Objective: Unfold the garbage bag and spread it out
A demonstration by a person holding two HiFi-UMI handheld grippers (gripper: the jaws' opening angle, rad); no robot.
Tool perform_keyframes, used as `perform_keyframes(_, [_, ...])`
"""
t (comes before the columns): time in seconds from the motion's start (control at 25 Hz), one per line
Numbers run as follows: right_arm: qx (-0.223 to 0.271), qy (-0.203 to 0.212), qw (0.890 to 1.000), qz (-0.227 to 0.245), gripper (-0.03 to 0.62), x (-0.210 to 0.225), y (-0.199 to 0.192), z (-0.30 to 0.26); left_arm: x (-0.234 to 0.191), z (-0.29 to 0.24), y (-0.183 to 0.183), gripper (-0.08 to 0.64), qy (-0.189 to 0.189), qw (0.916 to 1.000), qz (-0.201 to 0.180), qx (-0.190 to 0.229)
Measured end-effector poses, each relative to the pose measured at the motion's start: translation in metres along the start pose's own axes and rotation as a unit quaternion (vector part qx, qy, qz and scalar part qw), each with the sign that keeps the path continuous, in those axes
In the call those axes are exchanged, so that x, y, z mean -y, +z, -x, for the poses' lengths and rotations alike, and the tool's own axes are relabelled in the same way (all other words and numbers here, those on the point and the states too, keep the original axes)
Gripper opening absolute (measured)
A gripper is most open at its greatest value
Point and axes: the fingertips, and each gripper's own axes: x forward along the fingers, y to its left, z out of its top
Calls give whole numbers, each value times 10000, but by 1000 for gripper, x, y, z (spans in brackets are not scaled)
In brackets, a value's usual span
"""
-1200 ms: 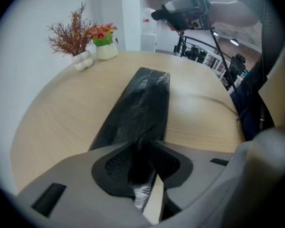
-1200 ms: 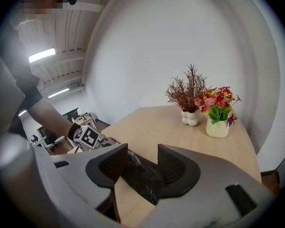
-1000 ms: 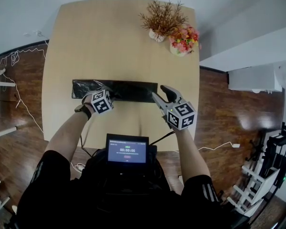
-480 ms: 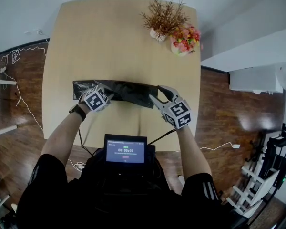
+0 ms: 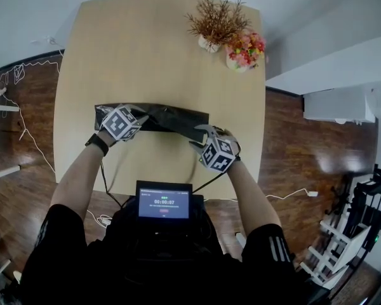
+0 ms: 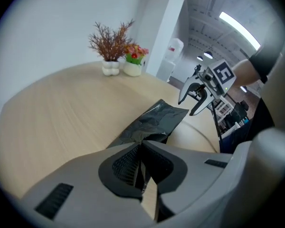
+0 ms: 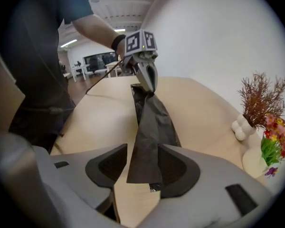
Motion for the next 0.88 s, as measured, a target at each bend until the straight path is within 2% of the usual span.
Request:
perform_keyframes(0.16, [-473, 5, 9983, 353, 211, -4, -18, -16, -4, 2, -1, 3, 32, 10000, 45, 2])
perform_keyframes(0.28, [-659, -121, 9972, 340, 123, -1, -27, -22, -3, 2, -1, 5, 13, 10000, 67, 7])
perform_keyframes(0.32, [-651, -171, 9973, 307, 62, 0, -27, -21, -3, 1, -1, 5, 30, 10000, 42, 5])
perform_keyframes(0.4, [-590, -285, 9976, 244, 8, 6, -23, -18, -4, 2, 0, 17, 118, 9999, -70, 1])
perform_keyframes(0.56, [-369, -399, 9983, -203, 6, 18, -16, -9, 11, 20, 6, 36, 349, 9979, -548, 21])
perform_keyframes(0.72, [-166, -438, 9972, -585, 6, 32, -6, 2, 29, 41, 0, 66, 734, 9887, -1302, 139])
perform_keyframes(0.8, [-115, -451, 9967, -668, 6, 38, -2, 5, 36, 51, -2, 121, 888, 9851, -1462, 204])
perform_keyframes(0.88, [-55, -480, 9963, -714, 6, 43, 4, 8, 45, 57, -3, 124, 885, 9844, -1482, 336])
